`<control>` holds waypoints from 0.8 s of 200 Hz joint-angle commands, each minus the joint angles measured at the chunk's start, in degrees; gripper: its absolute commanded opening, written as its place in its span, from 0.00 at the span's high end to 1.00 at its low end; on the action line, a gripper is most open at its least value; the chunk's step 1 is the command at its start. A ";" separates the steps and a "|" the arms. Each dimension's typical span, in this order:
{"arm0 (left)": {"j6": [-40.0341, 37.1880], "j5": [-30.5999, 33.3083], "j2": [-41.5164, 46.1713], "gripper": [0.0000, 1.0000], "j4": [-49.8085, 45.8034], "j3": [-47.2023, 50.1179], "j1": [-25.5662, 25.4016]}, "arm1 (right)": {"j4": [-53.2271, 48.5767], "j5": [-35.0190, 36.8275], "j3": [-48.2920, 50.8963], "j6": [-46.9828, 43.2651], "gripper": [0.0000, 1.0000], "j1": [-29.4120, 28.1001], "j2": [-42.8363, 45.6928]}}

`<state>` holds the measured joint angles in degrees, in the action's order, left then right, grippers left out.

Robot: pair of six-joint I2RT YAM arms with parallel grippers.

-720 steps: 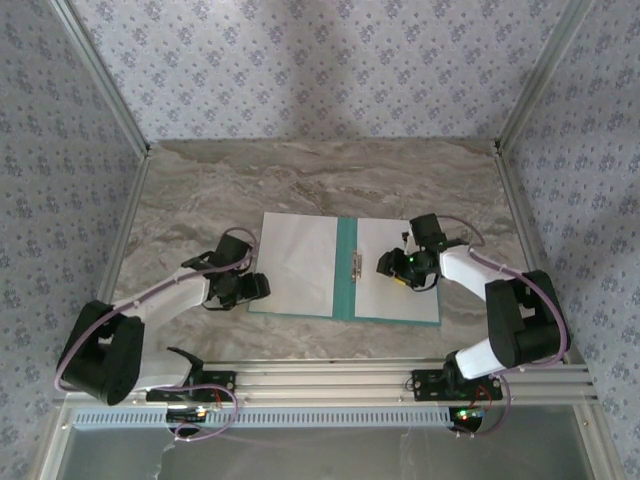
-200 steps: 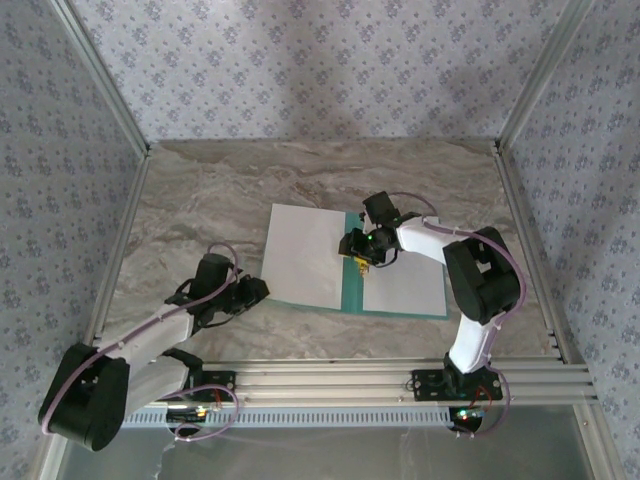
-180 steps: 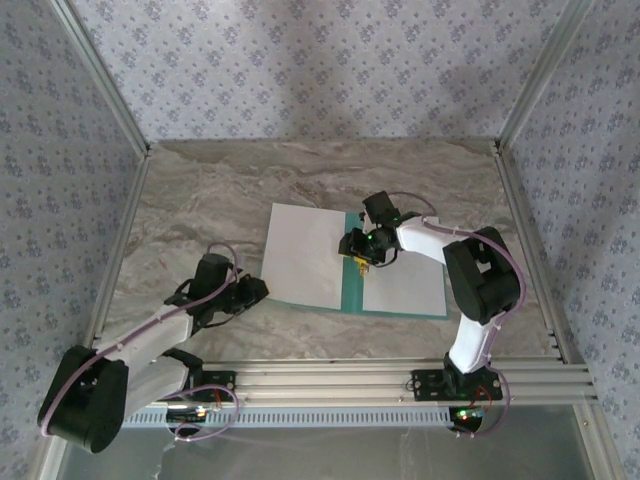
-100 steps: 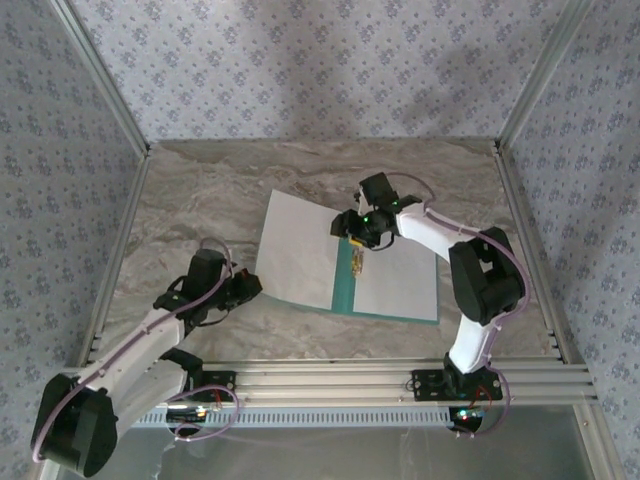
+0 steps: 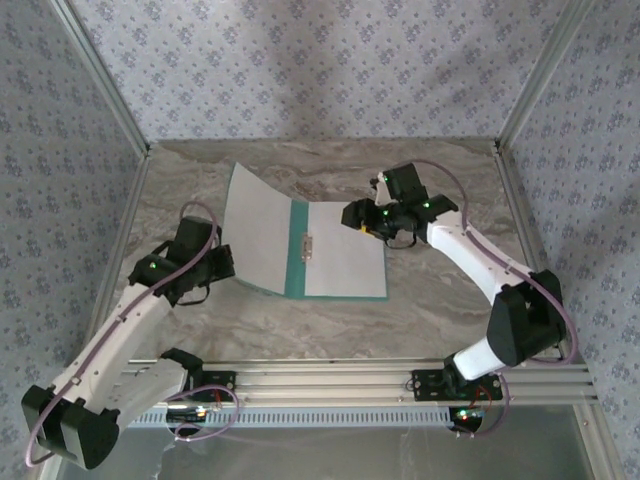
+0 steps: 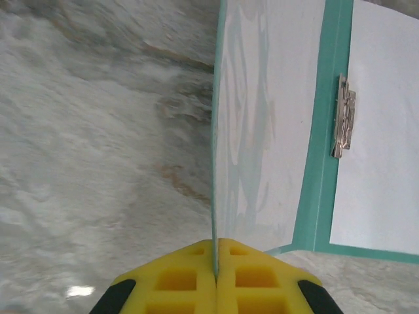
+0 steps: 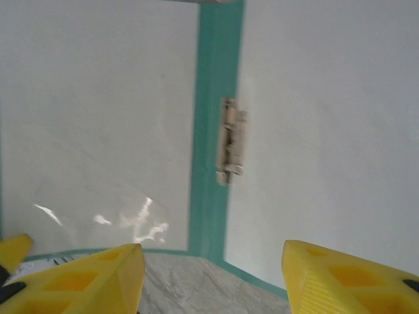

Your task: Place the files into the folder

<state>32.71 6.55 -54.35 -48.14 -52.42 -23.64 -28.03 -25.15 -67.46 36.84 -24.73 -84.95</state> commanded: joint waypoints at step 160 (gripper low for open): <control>6.79 34.94 -27.34 1.00 -19.59 -26.99 -29.52 | -1.94 -2.80 13.05 -0.28 0.41 8.70 10.54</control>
<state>37.60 37.91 -78.17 -66.78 -75.24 -49.91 -29.02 -26.68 -55.51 36.84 -16.82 -76.38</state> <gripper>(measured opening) 0.066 0.590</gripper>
